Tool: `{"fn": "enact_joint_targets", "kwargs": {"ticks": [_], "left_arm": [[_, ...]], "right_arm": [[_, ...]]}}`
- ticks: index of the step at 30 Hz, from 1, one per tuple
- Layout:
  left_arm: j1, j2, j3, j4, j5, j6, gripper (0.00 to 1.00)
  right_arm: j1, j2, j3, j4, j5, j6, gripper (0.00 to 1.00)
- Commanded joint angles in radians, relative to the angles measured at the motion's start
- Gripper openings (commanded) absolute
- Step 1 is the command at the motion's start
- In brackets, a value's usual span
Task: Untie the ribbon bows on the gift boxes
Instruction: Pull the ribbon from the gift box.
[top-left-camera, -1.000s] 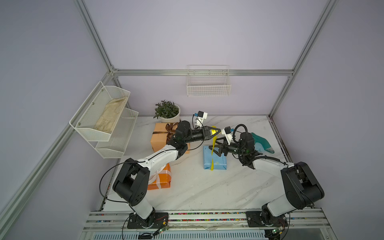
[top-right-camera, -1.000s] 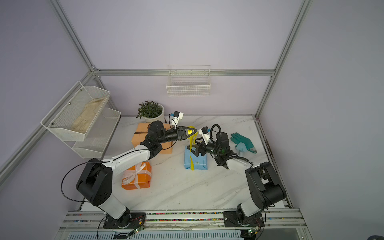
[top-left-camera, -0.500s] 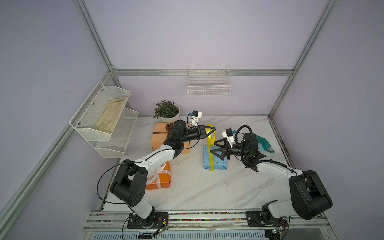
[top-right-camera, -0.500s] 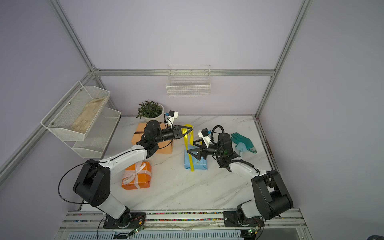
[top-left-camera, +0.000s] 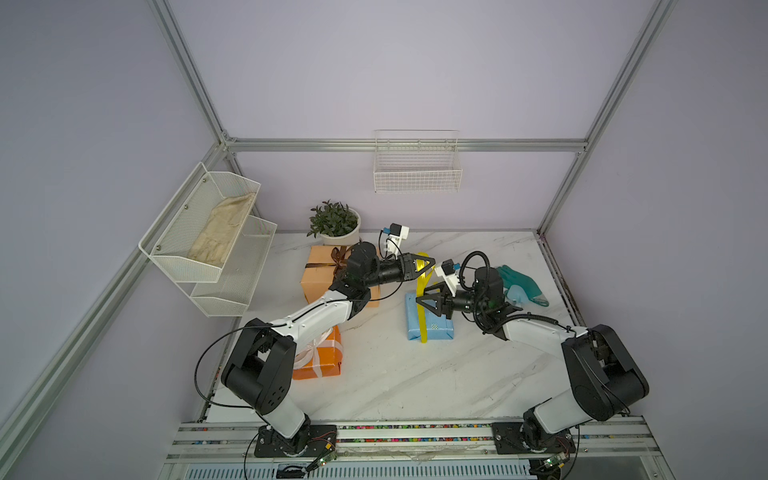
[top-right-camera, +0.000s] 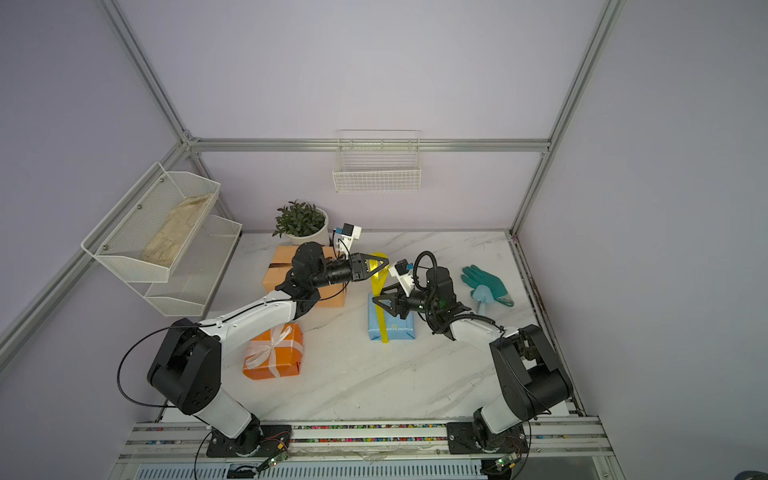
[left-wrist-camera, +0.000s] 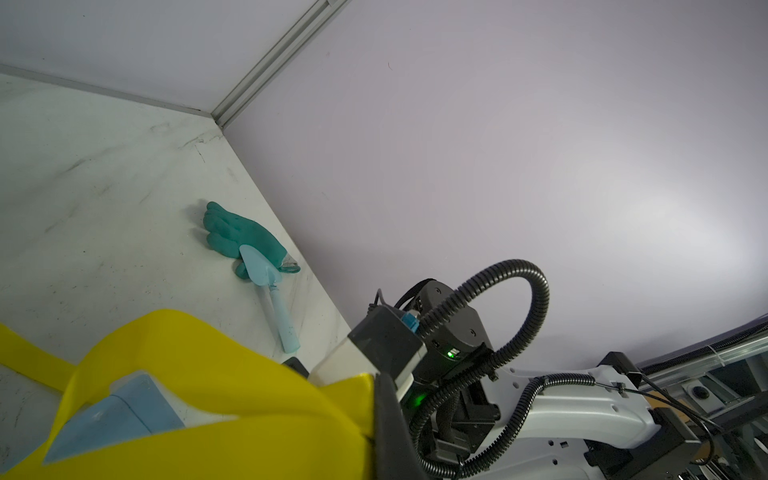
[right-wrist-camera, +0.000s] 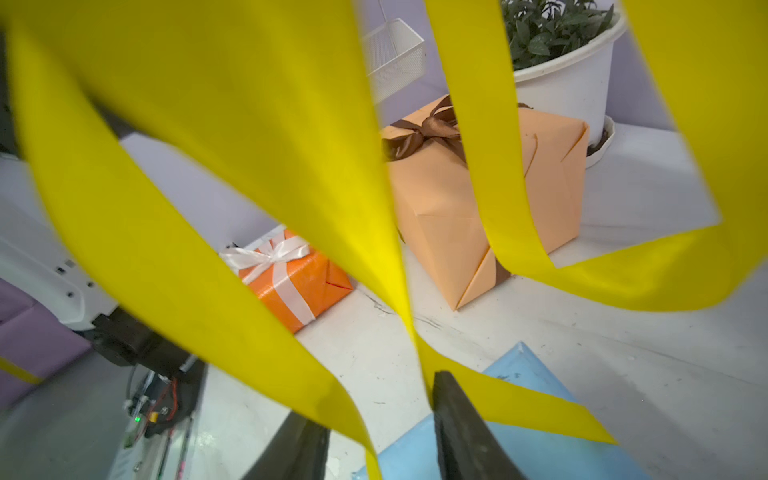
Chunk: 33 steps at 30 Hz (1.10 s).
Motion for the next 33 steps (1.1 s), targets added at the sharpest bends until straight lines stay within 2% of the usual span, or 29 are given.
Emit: {"fn": "enact_joint_targets", "kwargs": {"ticks": [1,3,4,10,15,16,17,18,21,24,26,28,29,33], "left_arm": [[-0.001,-0.038,0.011,0.025,0.002,0.008,0.00],[-0.003,-0.033,0.016,0.025,0.005,0.004,0.00],[-0.002,-0.031,0.019,0.026,0.008,0.003,0.00],[-0.003,-0.022,0.013,0.025,0.007,0.003,0.00],[-0.002,-0.026,0.017,0.034,0.012,-0.010,0.00],[-0.002,-0.028,0.018,0.034,0.014,-0.011,0.00],[-0.002,-0.030,0.020,0.034,0.017,-0.015,0.00],[-0.004,-0.031,0.021,0.034,0.022,-0.019,0.00],[-0.005,-0.040,0.013,0.034,0.022,-0.023,0.00],[-0.007,-0.044,0.004,0.036,0.017,-0.026,0.00],[-0.008,-0.046,0.002,0.037,0.012,-0.026,0.00],[-0.008,-0.043,0.002,0.040,0.009,-0.025,0.00],[-0.008,-0.040,0.003,0.040,0.008,-0.020,0.00],[0.003,0.004,0.021,0.044,0.000,-0.013,0.00]], "right_arm": [[0.004,0.024,0.020,-0.015,-0.001,-0.038,0.24],[0.003,0.037,0.032,-0.032,-0.001,-0.042,0.04],[0.003,0.039,0.039,-0.039,0.000,-0.044,0.00],[0.004,0.051,0.043,-0.014,0.001,-0.016,0.00],[0.003,0.025,0.016,0.001,0.114,-0.017,0.00],[0.003,0.030,0.018,0.006,0.133,-0.013,0.13],[0.004,0.038,0.024,0.014,0.146,-0.002,0.35],[0.003,0.044,0.030,0.022,0.146,0.000,0.45],[0.004,0.069,0.032,0.116,0.148,0.031,0.55],[0.009,0.110,0.064,0.147,0.149,0.043,0.56],[0.010,0.133,0.081,0.153,0.135,0.041,0.49],[0.011,0.143,0.089,0.156,0.115,0.051,0.11],[0.011,0.140,0.086,0.154,0.103,0.050,0.00],[0.010,0.095,0.035,0.193,0.053,0.085,0.00]]}}
